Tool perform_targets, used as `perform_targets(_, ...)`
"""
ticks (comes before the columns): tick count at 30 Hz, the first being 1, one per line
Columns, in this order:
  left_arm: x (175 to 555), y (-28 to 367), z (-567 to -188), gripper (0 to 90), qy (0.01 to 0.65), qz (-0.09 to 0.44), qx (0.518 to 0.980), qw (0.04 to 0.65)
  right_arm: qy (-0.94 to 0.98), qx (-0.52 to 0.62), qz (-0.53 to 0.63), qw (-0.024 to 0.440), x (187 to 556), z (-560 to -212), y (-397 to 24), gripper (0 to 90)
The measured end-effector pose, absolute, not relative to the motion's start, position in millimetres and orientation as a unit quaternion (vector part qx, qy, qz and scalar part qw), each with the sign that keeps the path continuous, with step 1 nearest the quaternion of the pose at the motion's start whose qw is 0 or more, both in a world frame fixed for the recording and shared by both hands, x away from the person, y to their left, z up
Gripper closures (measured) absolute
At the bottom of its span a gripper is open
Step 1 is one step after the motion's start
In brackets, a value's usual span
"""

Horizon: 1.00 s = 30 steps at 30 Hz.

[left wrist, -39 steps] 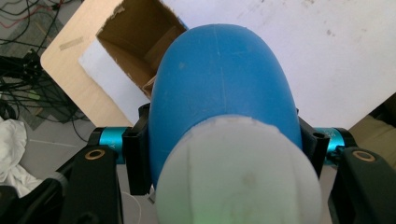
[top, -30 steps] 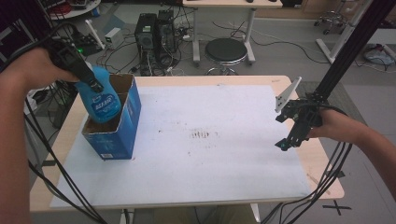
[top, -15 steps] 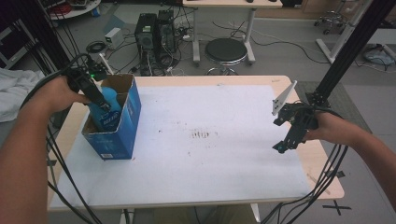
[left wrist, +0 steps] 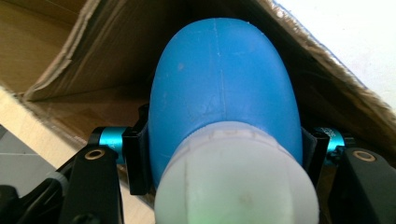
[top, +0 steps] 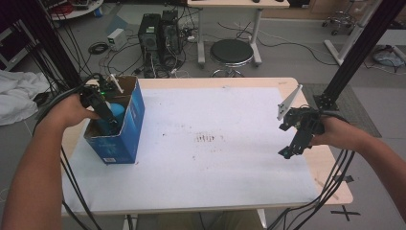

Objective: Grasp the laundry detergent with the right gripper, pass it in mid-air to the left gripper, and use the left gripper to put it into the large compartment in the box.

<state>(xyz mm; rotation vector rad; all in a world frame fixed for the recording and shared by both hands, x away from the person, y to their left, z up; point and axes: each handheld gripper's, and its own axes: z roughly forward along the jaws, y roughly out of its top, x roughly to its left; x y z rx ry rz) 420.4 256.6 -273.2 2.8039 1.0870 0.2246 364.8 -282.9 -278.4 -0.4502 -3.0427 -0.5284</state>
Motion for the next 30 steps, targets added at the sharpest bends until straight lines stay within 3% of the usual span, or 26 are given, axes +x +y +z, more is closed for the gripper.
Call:
perform_targets(23,421.1,256.2,-285.0,37.3,0.356,0.067,0.93,0.06,-0.976,-0.141,-0.167,0.011,363.7,-279.6,-279.9,1.6)
perform_targets(25,421.3,258.0,-282.3,28.8,0.366,0.067,0.926,0.063,-0.976,-0.141,-0.168,0.013,363.3,-279.0,-279.8,1.6)
perform_targets(30,417.5,261.3,-268.7,28.2,0.365,0.081,0.924,0.083,-0.975,-0.143,-0.17,0.011,362.9,-277.4,-280.9,1.6)
